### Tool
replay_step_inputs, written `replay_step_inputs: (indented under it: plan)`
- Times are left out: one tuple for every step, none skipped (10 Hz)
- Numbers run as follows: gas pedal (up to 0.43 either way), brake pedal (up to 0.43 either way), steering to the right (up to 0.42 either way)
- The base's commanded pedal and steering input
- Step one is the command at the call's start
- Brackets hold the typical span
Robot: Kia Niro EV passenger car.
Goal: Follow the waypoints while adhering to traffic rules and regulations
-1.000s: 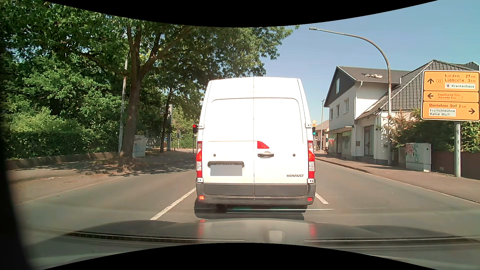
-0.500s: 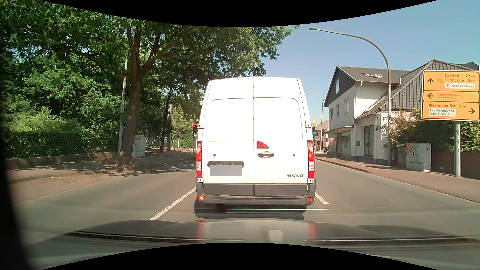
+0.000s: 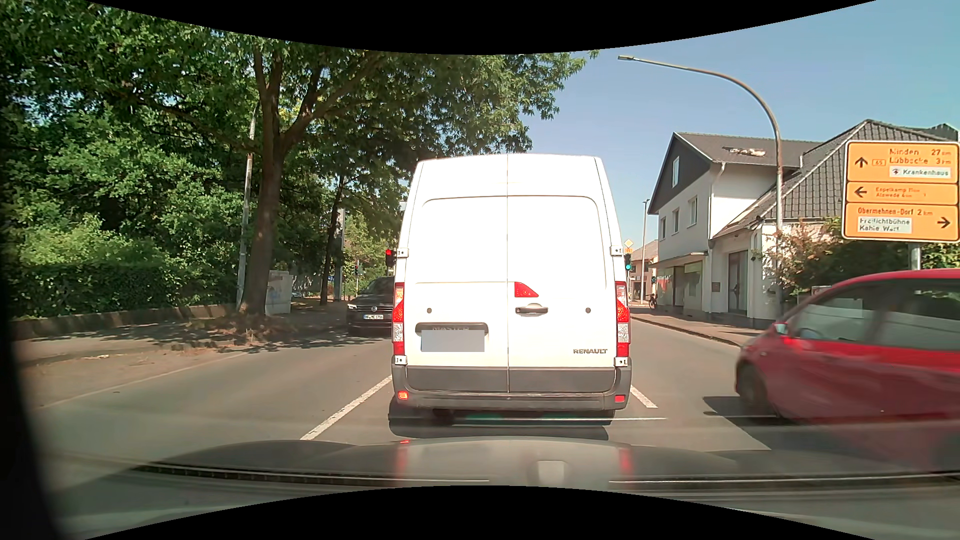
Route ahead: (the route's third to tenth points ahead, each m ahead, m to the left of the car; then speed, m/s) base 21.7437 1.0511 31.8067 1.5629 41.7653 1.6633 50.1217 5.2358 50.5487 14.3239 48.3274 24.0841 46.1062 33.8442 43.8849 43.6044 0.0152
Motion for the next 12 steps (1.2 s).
replay_step_inputs:
  plan:
    - [0.0, 0.006, 0.001]
    - [0.0, 0.006, 0.001]
    - [0.0, 0.006, 0.001]
    - [0.0, 0.006, 0.001]
    - [0.0, 0.006, 0.001]
    - [0.0, 0.006, 0.001]
    - [0.0, 0.006, 0.001]
    - [0.0, 0.006, 0.001]
    - [0.0, 0.006, 0.001]
    - [0.0, 0.006, 0.001]
    - [0.0, 0.006, 0.001]
    - [0.0, 0.006, 0.001]
